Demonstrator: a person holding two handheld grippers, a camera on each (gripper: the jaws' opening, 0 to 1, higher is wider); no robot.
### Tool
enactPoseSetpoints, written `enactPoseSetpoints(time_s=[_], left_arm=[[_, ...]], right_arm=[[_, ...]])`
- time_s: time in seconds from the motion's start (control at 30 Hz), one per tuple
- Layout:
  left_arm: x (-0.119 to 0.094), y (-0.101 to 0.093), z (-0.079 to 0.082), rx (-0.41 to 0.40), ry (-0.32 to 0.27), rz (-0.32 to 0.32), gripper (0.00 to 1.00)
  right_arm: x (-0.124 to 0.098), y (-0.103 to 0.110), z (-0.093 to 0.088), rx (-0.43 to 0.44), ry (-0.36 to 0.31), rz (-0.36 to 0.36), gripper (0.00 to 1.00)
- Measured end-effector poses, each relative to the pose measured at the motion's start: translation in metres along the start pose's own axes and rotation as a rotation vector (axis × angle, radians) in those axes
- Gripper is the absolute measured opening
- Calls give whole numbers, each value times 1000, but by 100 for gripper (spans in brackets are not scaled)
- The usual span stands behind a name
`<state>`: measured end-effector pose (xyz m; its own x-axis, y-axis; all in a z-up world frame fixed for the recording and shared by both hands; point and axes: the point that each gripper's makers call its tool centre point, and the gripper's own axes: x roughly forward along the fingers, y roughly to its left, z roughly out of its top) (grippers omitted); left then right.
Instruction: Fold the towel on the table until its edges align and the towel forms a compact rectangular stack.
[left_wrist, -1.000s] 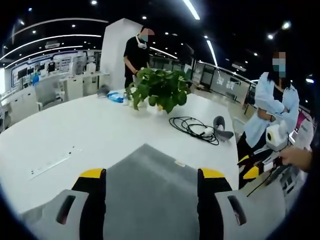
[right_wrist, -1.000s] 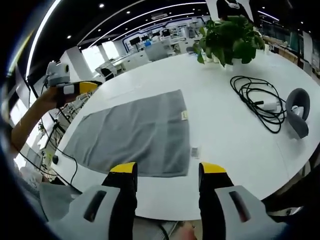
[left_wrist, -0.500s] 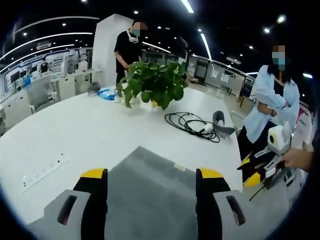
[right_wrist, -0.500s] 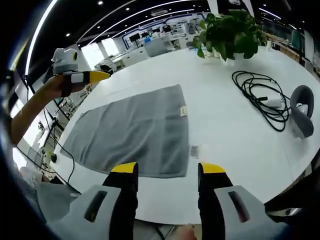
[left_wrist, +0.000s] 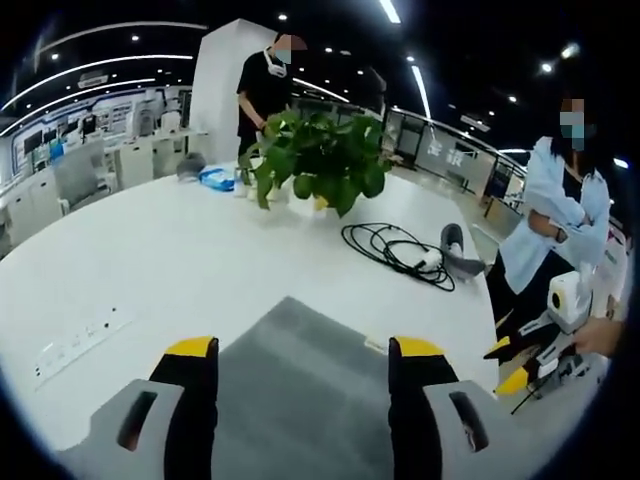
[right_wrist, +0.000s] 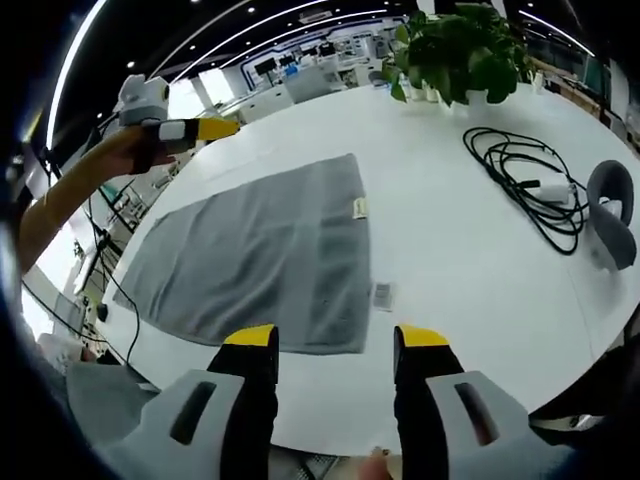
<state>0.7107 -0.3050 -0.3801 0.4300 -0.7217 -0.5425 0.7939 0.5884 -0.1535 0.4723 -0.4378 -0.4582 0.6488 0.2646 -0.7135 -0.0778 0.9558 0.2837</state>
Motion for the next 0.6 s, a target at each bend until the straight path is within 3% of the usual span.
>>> enactPoseSetpoints(time_s=[0.6], left_arm=[[59,4,2,30,56,-11,69]], right_arm=[[25,-8,-9,7,36,-18,41]])
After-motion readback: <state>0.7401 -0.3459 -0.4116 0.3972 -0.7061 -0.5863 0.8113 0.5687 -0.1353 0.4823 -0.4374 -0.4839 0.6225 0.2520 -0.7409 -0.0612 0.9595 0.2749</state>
